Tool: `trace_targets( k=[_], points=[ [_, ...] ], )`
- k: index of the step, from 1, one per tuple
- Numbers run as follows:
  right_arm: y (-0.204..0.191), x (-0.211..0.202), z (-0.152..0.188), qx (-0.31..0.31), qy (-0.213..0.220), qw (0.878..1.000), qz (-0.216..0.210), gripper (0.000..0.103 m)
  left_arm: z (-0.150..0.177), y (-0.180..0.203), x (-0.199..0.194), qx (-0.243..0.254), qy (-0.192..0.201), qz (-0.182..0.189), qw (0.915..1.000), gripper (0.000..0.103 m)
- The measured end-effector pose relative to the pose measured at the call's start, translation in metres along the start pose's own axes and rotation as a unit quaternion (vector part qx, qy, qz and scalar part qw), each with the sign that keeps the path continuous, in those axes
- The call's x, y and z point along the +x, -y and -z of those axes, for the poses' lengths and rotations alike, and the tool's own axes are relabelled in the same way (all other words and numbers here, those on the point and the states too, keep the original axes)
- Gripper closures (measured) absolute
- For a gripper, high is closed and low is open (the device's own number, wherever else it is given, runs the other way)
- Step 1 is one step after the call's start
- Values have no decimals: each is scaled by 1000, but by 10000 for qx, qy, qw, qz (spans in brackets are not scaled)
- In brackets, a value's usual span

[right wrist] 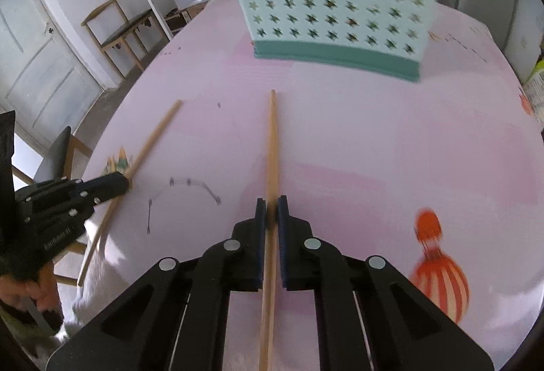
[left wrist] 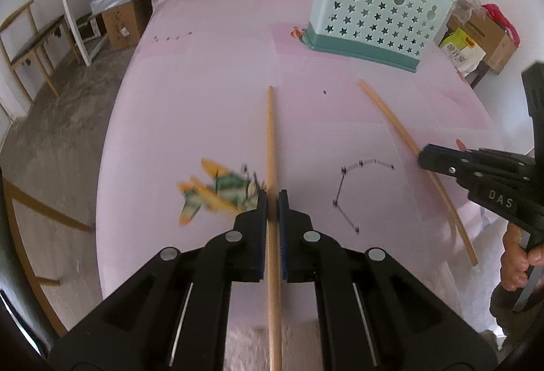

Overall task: Organize utensils
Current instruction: 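Close the left gripper on one wooden chopstick while the right gripper closes on the other, then lift both held chopsticks upright toward the green holder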

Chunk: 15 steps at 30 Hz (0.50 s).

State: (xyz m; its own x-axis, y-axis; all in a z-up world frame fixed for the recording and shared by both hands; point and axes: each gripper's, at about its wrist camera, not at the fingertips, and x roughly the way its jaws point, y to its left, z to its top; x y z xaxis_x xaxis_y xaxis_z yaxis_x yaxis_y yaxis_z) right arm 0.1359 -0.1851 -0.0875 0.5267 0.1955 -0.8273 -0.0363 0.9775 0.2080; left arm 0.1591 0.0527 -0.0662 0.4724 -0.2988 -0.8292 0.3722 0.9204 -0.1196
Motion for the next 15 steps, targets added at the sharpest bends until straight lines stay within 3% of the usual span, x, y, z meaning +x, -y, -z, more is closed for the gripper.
trace_targets(
  k=[5, 9, 15],
  points=[
    [6, -8, 10, -2, -153, 9999, -4, 96, 7, 5, -3, 117, -57, -6, 9999, 97],
    [4, -6, 7, -76, -153, 9999, 24, 94, 2, 8, 0, 198, -73, -15, 9998, 90],
    [-1, 5, -5, -115, -38, 9999, 53, 92, -9, 14, 8, 446, -21, -291, 9986, 87]
  ],
)
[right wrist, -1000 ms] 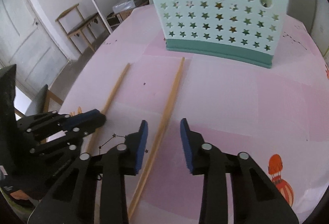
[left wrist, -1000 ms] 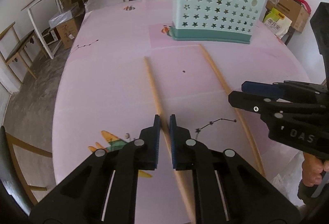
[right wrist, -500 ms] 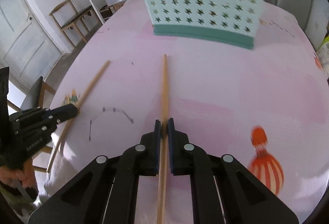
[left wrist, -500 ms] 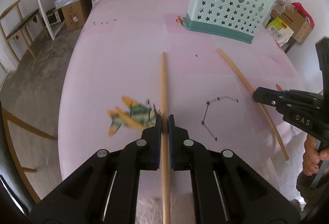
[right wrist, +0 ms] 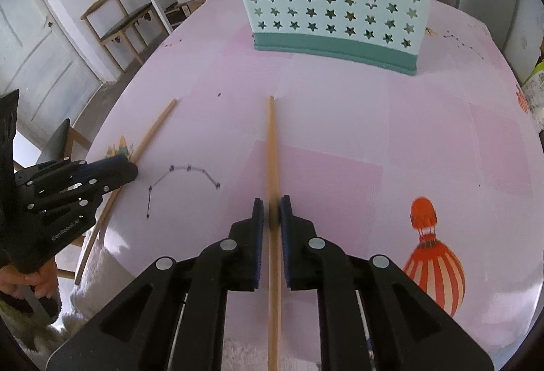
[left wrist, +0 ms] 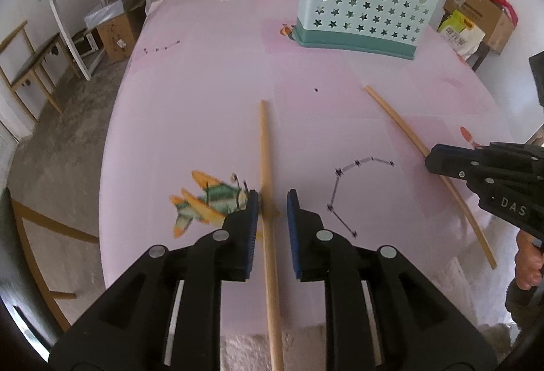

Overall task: Organize utensils
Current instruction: 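Lift both held chopsticks upright toward the green holder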

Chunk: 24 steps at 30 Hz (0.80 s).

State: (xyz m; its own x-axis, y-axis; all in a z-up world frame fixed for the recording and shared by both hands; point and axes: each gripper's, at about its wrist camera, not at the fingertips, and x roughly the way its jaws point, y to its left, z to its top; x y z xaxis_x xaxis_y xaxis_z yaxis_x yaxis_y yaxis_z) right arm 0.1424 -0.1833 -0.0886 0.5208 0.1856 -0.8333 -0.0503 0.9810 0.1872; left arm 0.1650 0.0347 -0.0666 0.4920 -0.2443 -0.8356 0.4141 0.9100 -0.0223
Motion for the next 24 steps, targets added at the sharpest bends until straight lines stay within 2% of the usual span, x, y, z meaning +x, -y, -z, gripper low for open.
trace_targets(
  k=[7, 24],
  points=[
    [-7, 9, -14, -19, 133, 9999, 68, 89, -14, 2, 10, 108, 155, -293, 9994, 87],
    [-12, 10, -13, -50, 191, 9997, 175, 90, -18, 1, 11, 81, 151, -355, 9992, 87]
  ],
)
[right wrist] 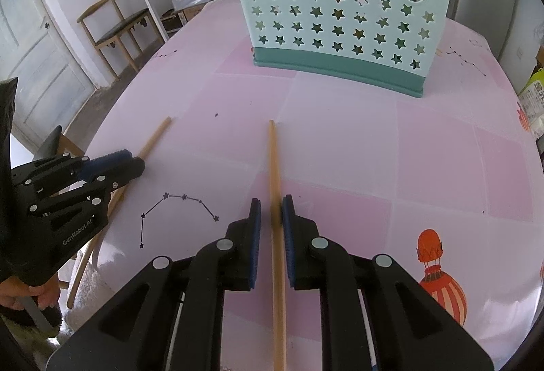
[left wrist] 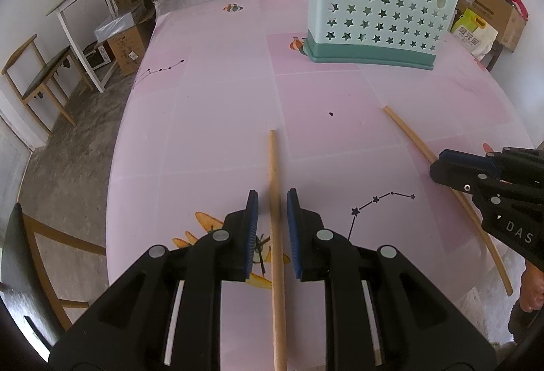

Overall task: Organize utensils
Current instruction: 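Lift both held chopsticks upright toward the green holder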

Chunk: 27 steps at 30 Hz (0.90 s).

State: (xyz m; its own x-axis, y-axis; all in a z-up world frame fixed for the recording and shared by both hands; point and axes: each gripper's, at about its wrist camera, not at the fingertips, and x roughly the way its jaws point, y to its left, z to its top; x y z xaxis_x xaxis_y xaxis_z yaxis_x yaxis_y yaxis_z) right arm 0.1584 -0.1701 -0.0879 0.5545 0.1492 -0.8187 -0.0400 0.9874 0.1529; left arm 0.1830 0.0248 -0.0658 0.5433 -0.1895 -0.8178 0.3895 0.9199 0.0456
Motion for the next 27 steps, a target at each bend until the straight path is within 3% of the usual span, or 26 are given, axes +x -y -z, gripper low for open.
trace_targets(
  k=[27],
  points=[
    [-1, 2, -3, 8, -23, 10000, 32, 90, 0, 1, 1, -33, 3, 23, 10000, 87]
  ],
)
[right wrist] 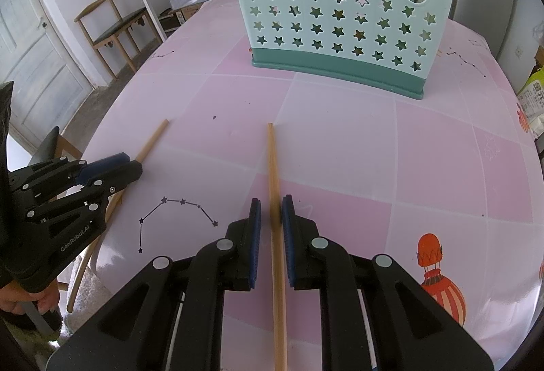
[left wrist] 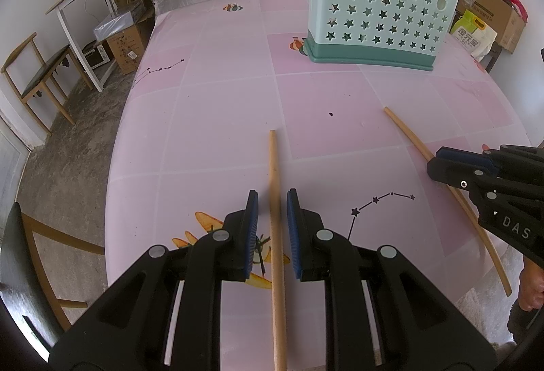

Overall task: Organize utensils
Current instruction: 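Lift both held chopsticks upright toward the green holder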

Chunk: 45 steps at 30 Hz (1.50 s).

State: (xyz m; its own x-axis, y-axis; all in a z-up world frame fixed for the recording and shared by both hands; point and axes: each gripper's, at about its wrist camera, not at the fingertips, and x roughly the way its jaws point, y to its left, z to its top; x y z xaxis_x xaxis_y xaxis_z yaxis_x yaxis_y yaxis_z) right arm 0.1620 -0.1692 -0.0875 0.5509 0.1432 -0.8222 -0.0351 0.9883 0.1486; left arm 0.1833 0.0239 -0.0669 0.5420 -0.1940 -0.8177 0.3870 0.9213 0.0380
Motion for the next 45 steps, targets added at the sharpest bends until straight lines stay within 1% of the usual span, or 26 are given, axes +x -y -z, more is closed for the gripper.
trace_targets(
  k=[16, 24, 26, 27, 28, 30, 32, 33, 38, 45],
  points=[
    [0, 0, 0, -7, 2, 10000, 7, 90, 0, 0, 1, -2, 11, 7, 10000, 87],
    [0, 1, -1, 33, -18, 10000, 12, 90, -14, -8, 10, -133, 82, 78, 9998, 88],
    [0, 1, -1, 50, -13, 10000, 22, 90, -17, -9, 13, -138, 129, 91, 9998, 88],
    [-1, 1, -1, 56, -9, 10000, 29, 90, -18, -10, 14, -145, 149, 104, 9997, 91],
    [0, 1, -2, 64, -4, 10000, 33, 90, -19, -11, 16, -177, 168, 148, 9996, 92],
    [-1, 1, -1, 79, 2, 10000, 37, 90, -21, -18, 16, -336, 172, 423, 9984, 98],
    [-1, 1, -1, 97, 11, 9999, 28, 90, -22, -28, 17, -645, 127, 834, 9943, 99],
    [0, 1, -1, 108, 17, 9999, 18, 90, -22, -32, 17, -744, 134, 924, 9928, 99],
    [2, 1, -1, 141, 62, 9999, -21, 90, -22, -45, 1, -1006, 378, 1121, 9879, 99],
    [4, -2, 4, 216, 115, 9996, -114, 90, -32, -58, -46, -1161, 943, 1440, 9782, 99]
  ],
)
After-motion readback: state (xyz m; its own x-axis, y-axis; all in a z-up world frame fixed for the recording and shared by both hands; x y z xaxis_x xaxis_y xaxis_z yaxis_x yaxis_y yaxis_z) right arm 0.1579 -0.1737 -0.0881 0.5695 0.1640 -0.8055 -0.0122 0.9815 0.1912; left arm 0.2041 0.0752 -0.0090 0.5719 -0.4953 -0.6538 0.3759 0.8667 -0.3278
